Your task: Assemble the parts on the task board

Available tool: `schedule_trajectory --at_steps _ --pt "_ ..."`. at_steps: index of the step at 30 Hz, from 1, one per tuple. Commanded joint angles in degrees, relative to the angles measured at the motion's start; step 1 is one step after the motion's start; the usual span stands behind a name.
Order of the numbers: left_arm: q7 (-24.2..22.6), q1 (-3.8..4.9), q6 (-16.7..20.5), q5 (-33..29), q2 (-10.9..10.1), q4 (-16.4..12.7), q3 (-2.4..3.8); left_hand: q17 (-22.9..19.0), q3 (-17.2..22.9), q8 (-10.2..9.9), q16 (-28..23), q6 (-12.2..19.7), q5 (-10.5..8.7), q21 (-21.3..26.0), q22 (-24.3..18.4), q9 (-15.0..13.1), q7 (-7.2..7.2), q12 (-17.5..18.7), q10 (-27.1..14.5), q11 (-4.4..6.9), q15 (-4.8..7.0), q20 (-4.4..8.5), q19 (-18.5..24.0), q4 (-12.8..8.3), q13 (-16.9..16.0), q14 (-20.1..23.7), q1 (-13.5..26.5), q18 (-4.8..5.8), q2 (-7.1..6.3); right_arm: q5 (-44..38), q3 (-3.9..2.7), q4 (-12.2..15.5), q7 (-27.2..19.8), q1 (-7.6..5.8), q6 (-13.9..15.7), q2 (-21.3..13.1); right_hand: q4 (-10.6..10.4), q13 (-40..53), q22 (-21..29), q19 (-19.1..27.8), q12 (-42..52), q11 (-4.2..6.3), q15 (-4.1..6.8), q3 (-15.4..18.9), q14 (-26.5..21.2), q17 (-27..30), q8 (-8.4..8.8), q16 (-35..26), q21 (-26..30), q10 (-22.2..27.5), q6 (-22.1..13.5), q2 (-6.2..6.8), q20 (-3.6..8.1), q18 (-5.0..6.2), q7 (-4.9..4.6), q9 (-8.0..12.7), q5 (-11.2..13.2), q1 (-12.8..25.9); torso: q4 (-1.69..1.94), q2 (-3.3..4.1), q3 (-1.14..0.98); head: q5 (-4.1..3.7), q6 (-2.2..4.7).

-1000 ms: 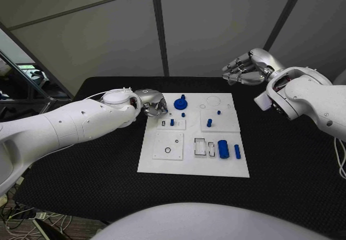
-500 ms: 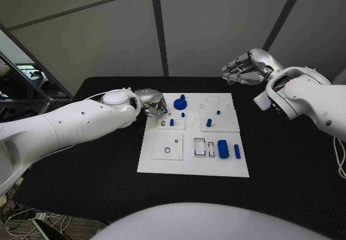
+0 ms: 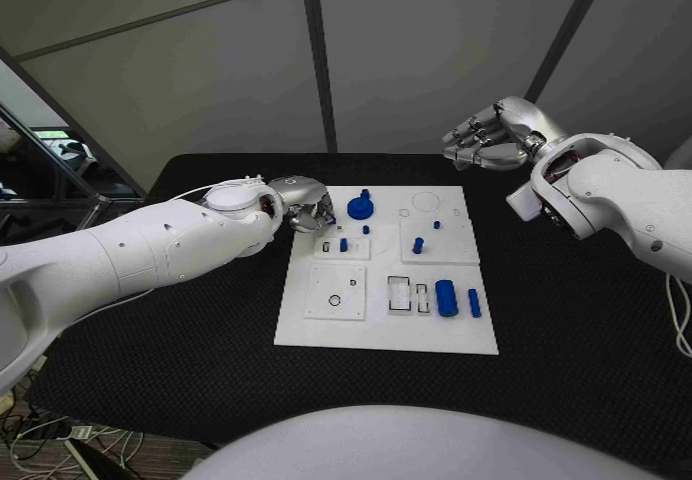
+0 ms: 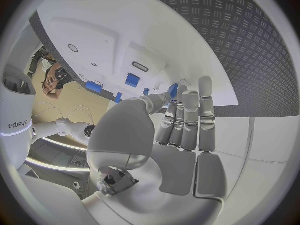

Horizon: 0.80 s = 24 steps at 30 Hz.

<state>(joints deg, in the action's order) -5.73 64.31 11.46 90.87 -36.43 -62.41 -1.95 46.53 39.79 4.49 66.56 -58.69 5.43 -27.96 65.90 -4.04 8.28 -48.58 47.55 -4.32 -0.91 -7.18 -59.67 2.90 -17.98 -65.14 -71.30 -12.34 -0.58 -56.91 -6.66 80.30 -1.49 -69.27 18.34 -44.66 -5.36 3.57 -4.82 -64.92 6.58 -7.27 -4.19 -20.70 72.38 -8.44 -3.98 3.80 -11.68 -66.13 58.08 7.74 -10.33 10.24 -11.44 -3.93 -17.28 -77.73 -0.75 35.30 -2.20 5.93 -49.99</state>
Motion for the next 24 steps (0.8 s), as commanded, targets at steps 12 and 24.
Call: schedule_trajectory --at_steps 12,24 --pt "0.4 0.09 -0.9 -0.8 0.0 0.1 0.03 -0.4 0.6 -0.3 0.2 0.2 0.22 -0.3 0.5 0.2 -0.01 -0.2 0.2 0.04 0.06 0.22 -0.2 -0.9 0.1 -0.2 1.2 1.93 -1.47 -0.1 -0.04 -0.1 -0.2 -0.1 -0.7 0.1 -0.3 0.0 0.1 -0.3 -0.2 -0.45 -0.36 0.0 0.1 0.1 0.15 -0.1 0.4 0.1 -0.2 -0.06 -0.04 0.28 -0.07 0.0 -0.2 0.5 0.03 -0.02 0.03 -0.08 -0.01" --pt "0.7 0.1 -1.7 -1.0 0.1 0.3 0.03 -0.7 0.2 -0.7 0.1 0.9 0.08 -0.1 0.6 0.3 0.14 -0.2 -0.1 -0.09 -0.09 0.08 0.0 -0.5 0.2 0.1 2.7 1.97 -2.01 -0.1 -0.04 -0.1 -0.1 -0.1 -0.8 0.1 -0.4 0.0 0.1 -0.4 -0.2 -0.45 -0.37 0.0 0.1 0.1 0.15 -0.1 0.5 0.1 -0.2 -0.04 -0.05 0.28 -0.07 0.0 -0.4 0.6 0.03 0.0 0.03 -0.06 -0.01"
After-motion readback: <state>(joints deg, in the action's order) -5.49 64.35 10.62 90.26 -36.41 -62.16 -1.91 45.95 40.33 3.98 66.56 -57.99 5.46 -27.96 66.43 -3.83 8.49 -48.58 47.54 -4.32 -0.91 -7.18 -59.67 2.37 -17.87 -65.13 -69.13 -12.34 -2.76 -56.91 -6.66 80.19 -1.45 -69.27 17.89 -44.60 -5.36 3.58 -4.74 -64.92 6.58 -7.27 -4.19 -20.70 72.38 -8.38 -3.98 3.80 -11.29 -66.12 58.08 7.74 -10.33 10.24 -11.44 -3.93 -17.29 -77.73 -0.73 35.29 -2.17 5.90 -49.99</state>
